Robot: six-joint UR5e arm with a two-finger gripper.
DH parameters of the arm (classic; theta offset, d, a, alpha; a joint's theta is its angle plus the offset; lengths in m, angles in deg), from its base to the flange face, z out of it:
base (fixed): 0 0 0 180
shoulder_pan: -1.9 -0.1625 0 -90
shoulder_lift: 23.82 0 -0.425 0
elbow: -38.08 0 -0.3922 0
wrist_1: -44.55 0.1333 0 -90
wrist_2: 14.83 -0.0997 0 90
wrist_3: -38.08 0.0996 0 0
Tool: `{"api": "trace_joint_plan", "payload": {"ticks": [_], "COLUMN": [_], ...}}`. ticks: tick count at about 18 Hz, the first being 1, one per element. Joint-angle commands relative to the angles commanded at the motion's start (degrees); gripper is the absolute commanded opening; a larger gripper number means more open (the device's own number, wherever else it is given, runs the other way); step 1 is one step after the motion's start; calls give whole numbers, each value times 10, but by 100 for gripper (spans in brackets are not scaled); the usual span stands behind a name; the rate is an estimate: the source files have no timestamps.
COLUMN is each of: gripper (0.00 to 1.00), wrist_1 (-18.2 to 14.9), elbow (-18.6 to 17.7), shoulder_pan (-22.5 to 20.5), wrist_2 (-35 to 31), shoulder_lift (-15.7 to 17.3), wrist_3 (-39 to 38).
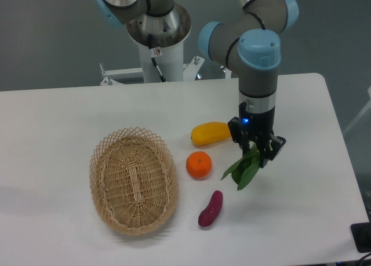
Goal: Place the green vegetable on the table
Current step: 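Hold the green bok choy in the gripper above the table, then lower the held bok choy toward the table beside the sweet potato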
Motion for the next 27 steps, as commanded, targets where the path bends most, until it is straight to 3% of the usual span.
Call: {"api": "trace_joint_plan", "payload": {"ticks": [15, 19, 27], "gripper": [53, 53, 52], "wrist_1": [6, 11, 18], "elbow": [-11, -6, -26], "shoulder_pan": [-3, -8, -76], "wrist_2": [-2, -4, -4], "shoulder_lift": [-10, -36, -83], "wrist_3": [11, 62, 229]}}
